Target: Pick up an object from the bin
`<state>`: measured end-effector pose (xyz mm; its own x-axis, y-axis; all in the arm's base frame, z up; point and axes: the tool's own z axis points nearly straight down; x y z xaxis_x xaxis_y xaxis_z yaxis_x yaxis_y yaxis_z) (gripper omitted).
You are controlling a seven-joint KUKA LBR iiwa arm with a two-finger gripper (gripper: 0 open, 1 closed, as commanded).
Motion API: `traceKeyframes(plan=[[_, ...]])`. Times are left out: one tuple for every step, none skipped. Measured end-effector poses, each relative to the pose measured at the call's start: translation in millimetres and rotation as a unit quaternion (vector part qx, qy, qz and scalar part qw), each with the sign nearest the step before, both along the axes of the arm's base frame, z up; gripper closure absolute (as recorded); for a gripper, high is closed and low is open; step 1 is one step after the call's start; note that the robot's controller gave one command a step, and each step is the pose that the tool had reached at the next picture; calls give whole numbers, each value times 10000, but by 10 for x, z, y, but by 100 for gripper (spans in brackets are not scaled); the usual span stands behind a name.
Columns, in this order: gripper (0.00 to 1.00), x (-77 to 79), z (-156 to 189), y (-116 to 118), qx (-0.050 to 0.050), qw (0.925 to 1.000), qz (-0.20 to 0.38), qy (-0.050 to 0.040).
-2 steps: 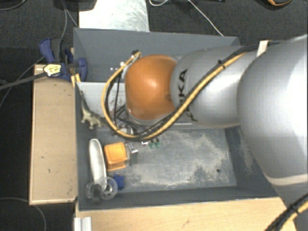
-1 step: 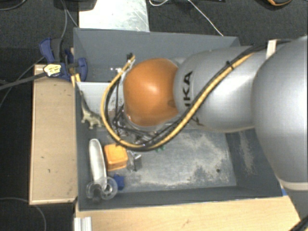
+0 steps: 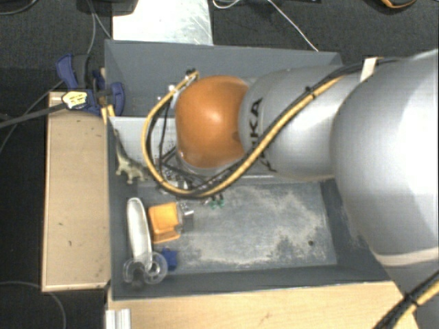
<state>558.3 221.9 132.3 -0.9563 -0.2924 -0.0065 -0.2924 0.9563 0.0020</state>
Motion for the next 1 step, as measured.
traceKeyframes(plan=[[0, 54, -630, -44, -7, 9927, 1207, -2]])
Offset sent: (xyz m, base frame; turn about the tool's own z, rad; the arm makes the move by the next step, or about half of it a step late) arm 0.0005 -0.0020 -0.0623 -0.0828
